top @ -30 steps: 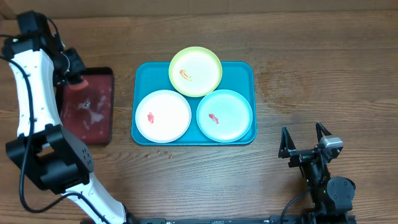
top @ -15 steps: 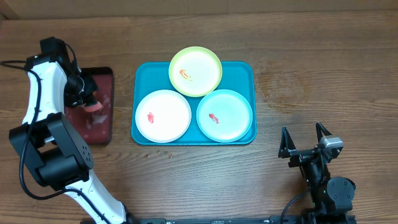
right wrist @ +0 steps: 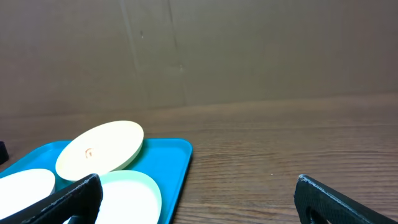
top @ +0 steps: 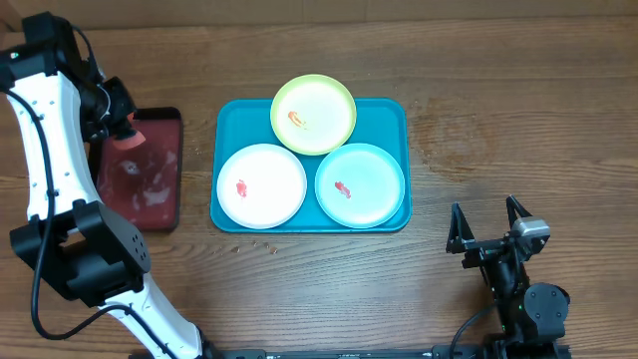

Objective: Clean dirty plates on tray and stack at the side
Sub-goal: 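Lift the sponge and carry it onto the white plate, left gripper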

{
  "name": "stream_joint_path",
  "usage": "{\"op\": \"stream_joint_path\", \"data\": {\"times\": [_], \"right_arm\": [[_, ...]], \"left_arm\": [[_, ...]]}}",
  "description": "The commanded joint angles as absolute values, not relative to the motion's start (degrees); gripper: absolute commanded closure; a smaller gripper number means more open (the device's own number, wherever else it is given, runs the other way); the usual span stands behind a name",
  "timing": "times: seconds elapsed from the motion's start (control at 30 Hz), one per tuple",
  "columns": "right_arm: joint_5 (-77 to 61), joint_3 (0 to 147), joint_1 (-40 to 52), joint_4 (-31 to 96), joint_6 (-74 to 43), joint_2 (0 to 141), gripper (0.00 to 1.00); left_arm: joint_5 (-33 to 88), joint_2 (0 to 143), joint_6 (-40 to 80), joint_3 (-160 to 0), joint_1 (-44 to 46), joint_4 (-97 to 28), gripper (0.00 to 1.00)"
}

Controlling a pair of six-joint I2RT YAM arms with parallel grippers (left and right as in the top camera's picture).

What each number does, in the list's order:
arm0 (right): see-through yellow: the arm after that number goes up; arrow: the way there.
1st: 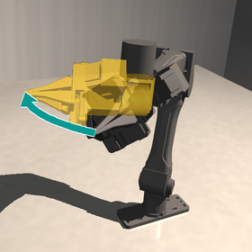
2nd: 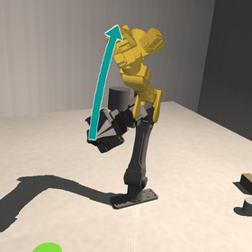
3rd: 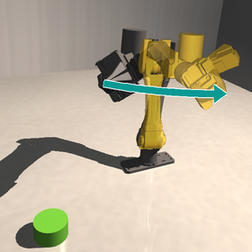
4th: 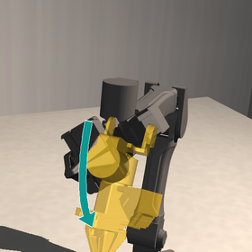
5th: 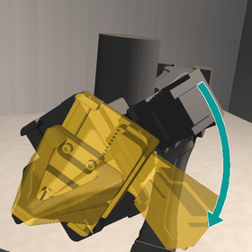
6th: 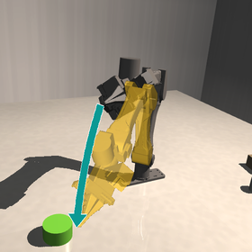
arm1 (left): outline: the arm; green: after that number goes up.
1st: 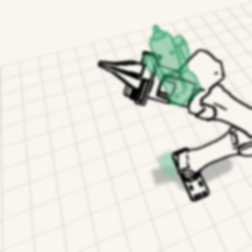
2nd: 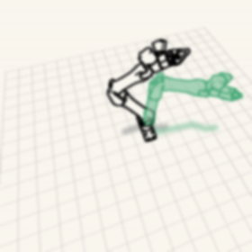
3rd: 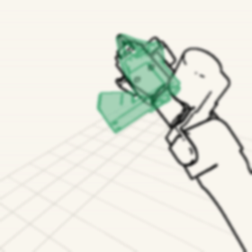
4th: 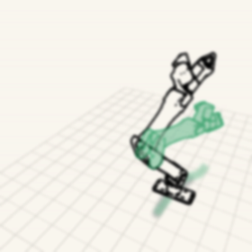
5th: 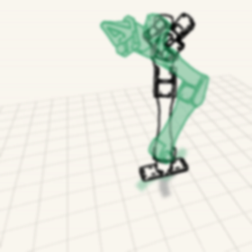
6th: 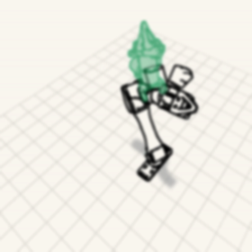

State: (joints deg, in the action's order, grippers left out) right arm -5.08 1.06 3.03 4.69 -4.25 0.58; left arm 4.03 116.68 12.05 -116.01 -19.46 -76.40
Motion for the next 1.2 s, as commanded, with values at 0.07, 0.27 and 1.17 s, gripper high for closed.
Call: {"op": "stream_joint_path", "data": {"times": [0.07,0.27,1.17], "right_arm": [[-4.56,0.47,2.81,4.43,-4.08,0.19,0.00],[-4.56,0.47,2.83,4.43,-4.08,0.19,0.00],[-4.56,0.47,2.81,4.43,-4.08,0.19,0.00]], "left_arm": [[3.95,116.57,11.77,-105.86,-18.70,-71.35,0.96],[10.07,116.11,8.21,-105.25,-18.72,-73.30,0.96],[20.71,107.90,4.86,-90.56,-0.86,-66.81,0.96]]}}
